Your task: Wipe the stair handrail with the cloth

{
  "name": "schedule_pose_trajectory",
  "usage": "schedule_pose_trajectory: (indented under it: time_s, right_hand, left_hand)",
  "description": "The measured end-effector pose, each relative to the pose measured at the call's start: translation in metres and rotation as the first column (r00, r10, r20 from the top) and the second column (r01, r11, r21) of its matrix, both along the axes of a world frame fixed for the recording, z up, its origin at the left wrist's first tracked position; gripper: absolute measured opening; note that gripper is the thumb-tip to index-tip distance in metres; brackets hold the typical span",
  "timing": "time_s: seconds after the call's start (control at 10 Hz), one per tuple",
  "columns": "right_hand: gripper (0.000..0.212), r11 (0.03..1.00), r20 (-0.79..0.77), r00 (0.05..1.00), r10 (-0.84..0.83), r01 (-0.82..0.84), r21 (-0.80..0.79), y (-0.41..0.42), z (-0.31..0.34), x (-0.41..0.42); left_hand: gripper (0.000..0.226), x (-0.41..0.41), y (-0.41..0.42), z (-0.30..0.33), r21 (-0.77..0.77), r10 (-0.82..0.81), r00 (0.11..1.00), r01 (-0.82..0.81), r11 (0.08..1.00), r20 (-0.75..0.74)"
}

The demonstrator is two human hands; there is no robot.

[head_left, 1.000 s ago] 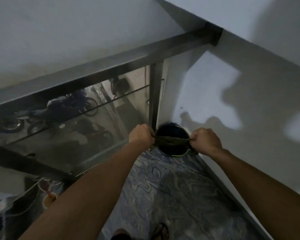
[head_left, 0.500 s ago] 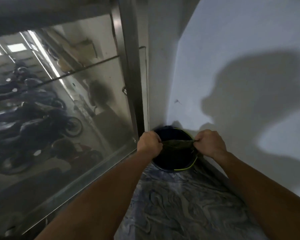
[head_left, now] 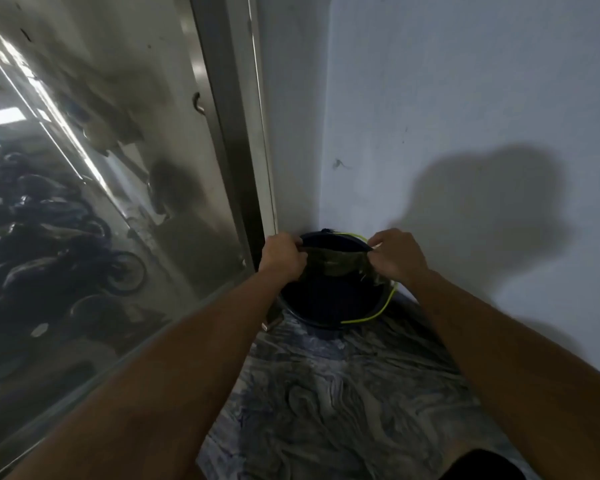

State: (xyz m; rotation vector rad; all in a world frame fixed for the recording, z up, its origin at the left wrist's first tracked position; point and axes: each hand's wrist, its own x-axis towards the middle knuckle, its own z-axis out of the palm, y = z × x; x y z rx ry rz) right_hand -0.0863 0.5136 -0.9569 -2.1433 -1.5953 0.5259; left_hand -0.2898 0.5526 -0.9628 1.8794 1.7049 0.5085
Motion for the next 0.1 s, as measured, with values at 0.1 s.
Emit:
schedule_pose_trajectory:
  time_s: [0.1]
  right_hand:
    - [0.020,0.997,-0.031,0.999,0.006,-0.009,-0.076,-0.0104,-0.0092,0.0073]
  left_hand:
    - [0.033,-0.0166,-0.0056,-0.0102,-0.048,-0.038,0.998,0.036,0.998,-0.051]
